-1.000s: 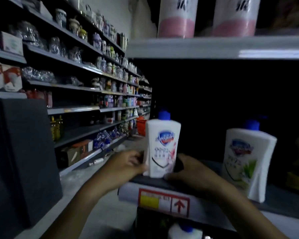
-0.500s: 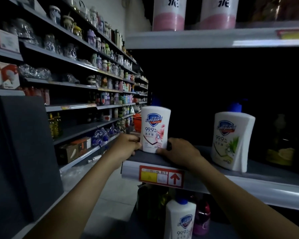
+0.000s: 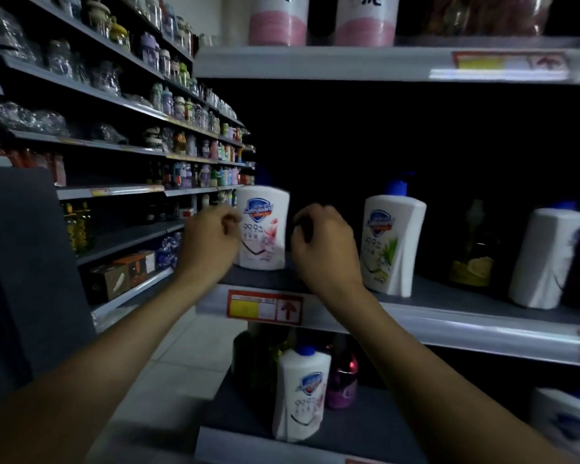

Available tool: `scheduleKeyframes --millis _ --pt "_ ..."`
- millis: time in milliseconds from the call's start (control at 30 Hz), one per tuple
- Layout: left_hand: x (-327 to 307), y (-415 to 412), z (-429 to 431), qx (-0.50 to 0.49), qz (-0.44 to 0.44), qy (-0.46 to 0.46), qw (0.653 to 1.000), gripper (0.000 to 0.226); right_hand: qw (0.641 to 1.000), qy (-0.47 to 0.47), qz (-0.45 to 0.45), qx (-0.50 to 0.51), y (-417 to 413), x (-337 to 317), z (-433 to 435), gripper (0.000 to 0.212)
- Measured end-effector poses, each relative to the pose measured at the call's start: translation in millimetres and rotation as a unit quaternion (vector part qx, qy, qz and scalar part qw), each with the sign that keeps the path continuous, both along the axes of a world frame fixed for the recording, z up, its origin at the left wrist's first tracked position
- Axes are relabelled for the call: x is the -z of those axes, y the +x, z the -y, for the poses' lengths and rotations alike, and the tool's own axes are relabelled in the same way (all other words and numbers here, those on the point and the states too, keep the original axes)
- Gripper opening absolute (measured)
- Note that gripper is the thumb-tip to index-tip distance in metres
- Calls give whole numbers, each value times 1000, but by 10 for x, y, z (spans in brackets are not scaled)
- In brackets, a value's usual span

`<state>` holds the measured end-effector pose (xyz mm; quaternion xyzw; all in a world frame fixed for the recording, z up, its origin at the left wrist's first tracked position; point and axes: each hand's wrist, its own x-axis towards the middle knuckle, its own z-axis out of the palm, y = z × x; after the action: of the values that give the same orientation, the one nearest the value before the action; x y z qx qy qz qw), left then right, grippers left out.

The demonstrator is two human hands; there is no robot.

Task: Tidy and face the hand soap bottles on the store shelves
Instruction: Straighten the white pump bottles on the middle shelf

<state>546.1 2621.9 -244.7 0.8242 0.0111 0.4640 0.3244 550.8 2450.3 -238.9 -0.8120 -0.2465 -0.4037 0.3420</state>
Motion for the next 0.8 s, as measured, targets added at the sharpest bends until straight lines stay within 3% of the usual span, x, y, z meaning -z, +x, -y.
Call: scheduleKeyframes --millis 67,167,233,400,567,700,800 --pt "-103 -11 243 77 26 4 997 22 994 58 96 2 -190 -38 185 15" --pt "-179 87 786 214 -45 -8 976 29 983 133 123 38 -280 -2 606 20" --pt "-169 263 1121 256 -91 -22 962 30 981 153 89 74 -255 48 918 28" --pt "-142 498 1432 310 -226 -18 923 39 985 86 -71 132 -78 215 1325 45" --pt "-111 518 1416 382 -254 -35 888 56 979 58 -166 107 -19 277 1383 55" --pt "-102 334 1301 367 -244 -25 897 68 981 46 -164 90 -28 309 1349 51" --pt "-67 126 1137 305 -192 22 933 59 981 47 -186 30 -18 272 1300 43"
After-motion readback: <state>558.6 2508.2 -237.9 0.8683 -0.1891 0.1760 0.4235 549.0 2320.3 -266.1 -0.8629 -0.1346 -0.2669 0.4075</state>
